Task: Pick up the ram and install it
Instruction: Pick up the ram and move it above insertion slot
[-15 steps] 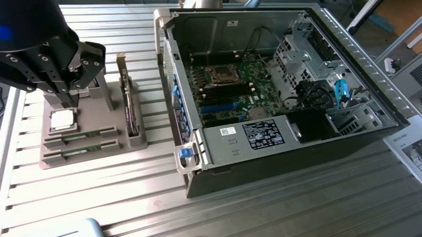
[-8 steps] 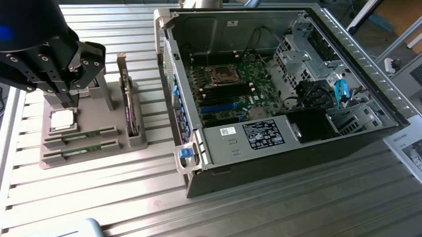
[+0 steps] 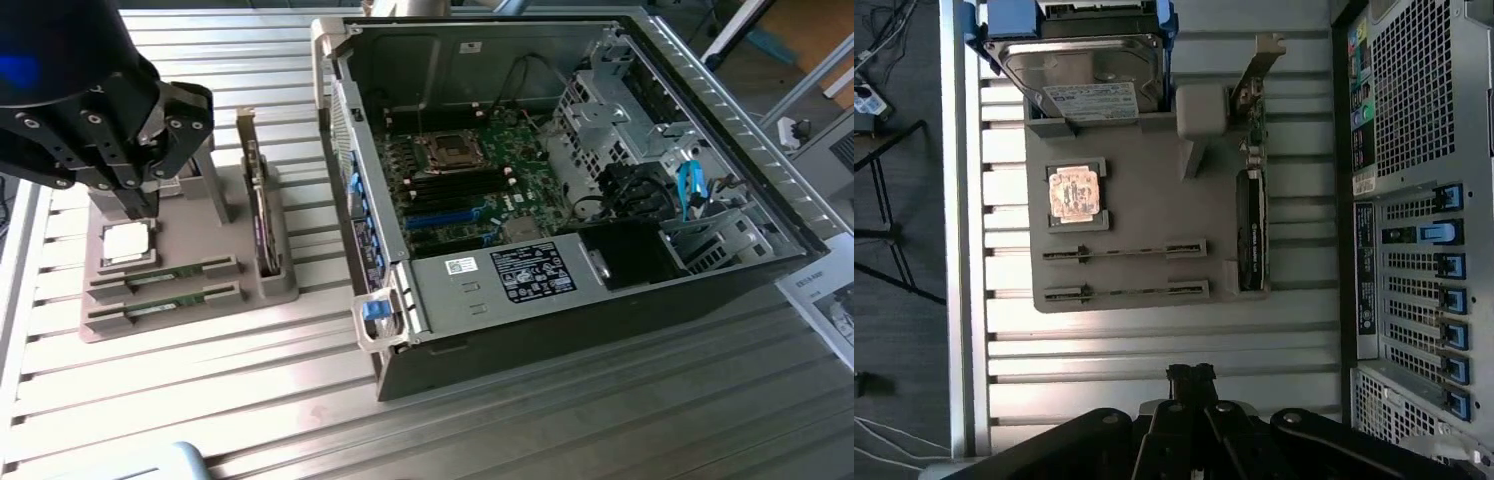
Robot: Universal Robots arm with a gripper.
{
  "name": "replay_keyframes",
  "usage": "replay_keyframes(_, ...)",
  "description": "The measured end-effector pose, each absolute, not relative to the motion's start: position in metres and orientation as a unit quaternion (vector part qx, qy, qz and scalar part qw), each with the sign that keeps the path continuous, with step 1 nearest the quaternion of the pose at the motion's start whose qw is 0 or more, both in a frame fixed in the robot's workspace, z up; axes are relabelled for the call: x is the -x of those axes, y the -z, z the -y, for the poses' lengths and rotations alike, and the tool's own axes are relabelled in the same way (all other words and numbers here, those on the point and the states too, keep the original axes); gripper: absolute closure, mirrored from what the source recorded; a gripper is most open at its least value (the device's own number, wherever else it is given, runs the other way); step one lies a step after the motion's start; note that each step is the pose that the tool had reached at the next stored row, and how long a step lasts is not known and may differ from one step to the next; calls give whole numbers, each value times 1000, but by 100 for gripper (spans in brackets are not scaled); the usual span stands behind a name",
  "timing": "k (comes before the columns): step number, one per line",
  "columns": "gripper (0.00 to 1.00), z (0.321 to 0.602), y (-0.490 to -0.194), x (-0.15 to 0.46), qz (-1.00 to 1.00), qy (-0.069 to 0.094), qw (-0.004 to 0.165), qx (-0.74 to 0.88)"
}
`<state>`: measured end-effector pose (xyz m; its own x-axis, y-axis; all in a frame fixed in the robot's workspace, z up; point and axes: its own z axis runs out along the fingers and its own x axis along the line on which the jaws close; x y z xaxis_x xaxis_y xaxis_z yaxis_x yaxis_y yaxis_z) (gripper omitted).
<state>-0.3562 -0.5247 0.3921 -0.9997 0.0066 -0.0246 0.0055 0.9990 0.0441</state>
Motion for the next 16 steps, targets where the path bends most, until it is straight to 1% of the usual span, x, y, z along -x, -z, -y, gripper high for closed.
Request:
replay_keyframes(12,89,525,-387,356,-990,-24,9,142)
replay_keyframes(16,89,525,-386,356,-976,-24,7,218)
